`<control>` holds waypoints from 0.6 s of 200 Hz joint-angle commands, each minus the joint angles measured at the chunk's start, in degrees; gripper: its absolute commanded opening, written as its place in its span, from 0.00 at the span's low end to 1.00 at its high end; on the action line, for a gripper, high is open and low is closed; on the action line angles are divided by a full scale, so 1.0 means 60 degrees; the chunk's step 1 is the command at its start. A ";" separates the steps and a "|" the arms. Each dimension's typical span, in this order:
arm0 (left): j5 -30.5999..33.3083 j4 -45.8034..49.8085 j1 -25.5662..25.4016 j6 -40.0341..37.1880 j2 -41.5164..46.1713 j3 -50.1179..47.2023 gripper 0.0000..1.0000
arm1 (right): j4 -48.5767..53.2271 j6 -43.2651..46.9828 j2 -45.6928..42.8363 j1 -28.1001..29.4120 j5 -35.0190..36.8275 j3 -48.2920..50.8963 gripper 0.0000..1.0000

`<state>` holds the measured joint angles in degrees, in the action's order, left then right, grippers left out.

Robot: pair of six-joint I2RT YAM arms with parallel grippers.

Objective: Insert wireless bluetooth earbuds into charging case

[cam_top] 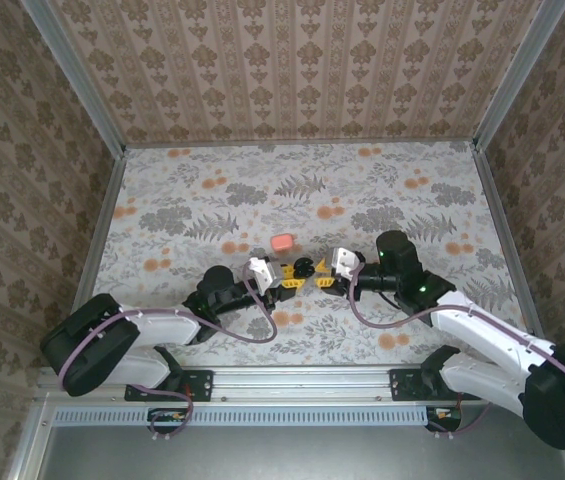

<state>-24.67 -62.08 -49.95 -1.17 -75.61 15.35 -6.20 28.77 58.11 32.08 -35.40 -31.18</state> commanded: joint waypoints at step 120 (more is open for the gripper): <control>0.0185 0.0023 0.0152 -0.0040 0.0268 0.0100 0.15 | -0.0191 0.0118 -0.0274 -0.0028 -0.0209 -0.0100 0.25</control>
<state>-23.97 -61.25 -49.41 -1.15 -75.24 15.35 -7.46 28.58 59.31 31.66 -36.82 -31.48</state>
